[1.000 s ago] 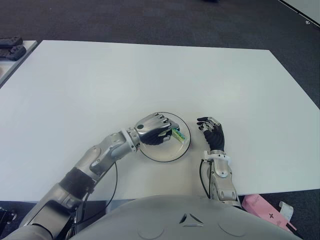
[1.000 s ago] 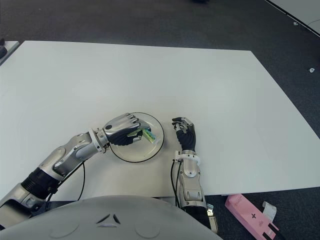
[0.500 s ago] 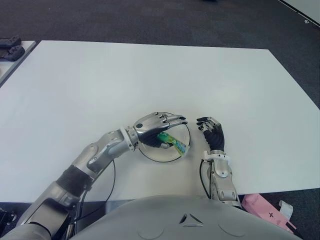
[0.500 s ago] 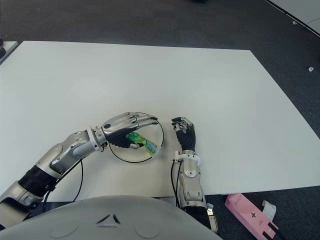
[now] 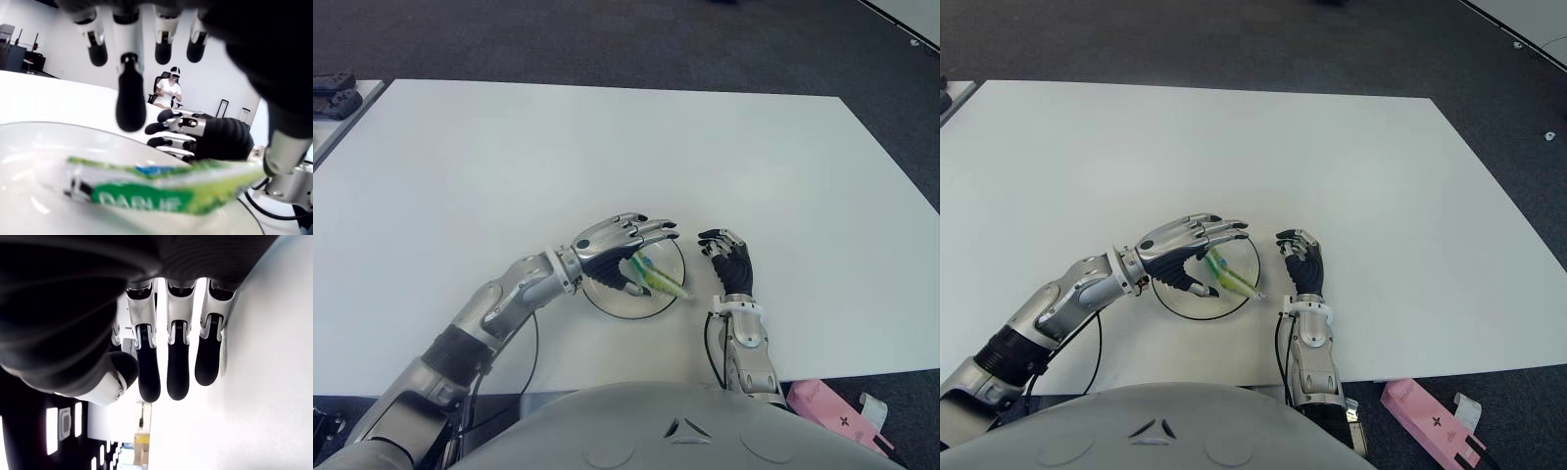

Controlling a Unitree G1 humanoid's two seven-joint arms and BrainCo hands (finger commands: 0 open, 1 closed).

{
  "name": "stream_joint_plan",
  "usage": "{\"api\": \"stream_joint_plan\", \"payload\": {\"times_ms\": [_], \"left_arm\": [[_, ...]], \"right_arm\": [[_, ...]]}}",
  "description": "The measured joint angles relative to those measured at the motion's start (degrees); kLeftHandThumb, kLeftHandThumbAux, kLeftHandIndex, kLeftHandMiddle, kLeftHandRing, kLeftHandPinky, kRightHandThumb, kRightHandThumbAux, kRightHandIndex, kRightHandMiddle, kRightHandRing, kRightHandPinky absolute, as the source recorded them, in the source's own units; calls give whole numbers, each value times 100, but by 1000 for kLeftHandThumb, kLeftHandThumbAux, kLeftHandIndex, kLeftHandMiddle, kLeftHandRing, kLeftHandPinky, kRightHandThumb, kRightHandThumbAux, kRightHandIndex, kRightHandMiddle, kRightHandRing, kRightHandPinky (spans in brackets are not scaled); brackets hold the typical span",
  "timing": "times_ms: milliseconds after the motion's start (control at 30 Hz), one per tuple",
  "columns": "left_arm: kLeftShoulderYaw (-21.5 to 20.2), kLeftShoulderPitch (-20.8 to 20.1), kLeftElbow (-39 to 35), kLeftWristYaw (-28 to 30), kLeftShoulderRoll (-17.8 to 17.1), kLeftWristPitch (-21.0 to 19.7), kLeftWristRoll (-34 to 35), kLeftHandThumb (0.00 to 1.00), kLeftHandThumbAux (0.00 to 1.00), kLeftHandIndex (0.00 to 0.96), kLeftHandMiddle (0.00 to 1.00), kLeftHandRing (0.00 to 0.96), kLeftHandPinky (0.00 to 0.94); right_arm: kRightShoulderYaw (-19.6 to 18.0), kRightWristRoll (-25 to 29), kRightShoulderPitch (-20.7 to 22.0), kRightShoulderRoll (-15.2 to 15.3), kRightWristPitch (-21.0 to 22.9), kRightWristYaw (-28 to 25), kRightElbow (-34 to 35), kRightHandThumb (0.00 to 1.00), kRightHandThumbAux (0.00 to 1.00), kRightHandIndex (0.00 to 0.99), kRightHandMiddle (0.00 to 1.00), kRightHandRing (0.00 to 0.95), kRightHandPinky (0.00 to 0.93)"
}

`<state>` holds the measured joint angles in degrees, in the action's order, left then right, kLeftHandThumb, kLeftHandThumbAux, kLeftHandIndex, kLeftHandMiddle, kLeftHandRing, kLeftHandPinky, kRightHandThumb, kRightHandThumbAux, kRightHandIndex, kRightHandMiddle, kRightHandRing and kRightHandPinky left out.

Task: Put the toothpaste on the table into the plate.

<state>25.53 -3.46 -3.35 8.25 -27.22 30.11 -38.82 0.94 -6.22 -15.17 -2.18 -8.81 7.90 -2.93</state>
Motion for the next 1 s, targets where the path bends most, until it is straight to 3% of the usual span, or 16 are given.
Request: {"api": "stream_joint_plan", "payload": {"times_ms": [300, 467, 567, 767, 1000], "left_arm": [[-141, 221, -71, -23, 97, -114, 96, 78, 569, 0, 0, 0, 0], [-356, 503, -102, -170, 261, -410, 194, 41, 588, 0, 11, 7, 21], [-574, 803, -105, -458, 580, -635, 472, 14, 656, 38, 77, 58, 92], [-1193, 1047, 426, -1529, 1530, -518, 1385, 1, 781, 166, 252, 212, 227], [-1754, 1117, 700, -1698, 2323, -726, 2709, 0, 920, 328, 341, 294, 315]], "right_arm": [[0, 5, 1, -4, 46, -2, 23, 699, 736, 419, 426, 407, 399], [2, 4, 1, -3, 46, -7, 23, 699, 736, 419, 418, 398, 390], [2, 4, -1, -3, 44, -10, 23, 700, 736, 419, 416, 396, 392], [0, 7, 12, -4, 45, -17, 23, 701, 736, 419, 414, 395, 395], [2, 8, 4, -7, 45, -18, 17, 700, 736, 419, 418, 403, 404]]}}
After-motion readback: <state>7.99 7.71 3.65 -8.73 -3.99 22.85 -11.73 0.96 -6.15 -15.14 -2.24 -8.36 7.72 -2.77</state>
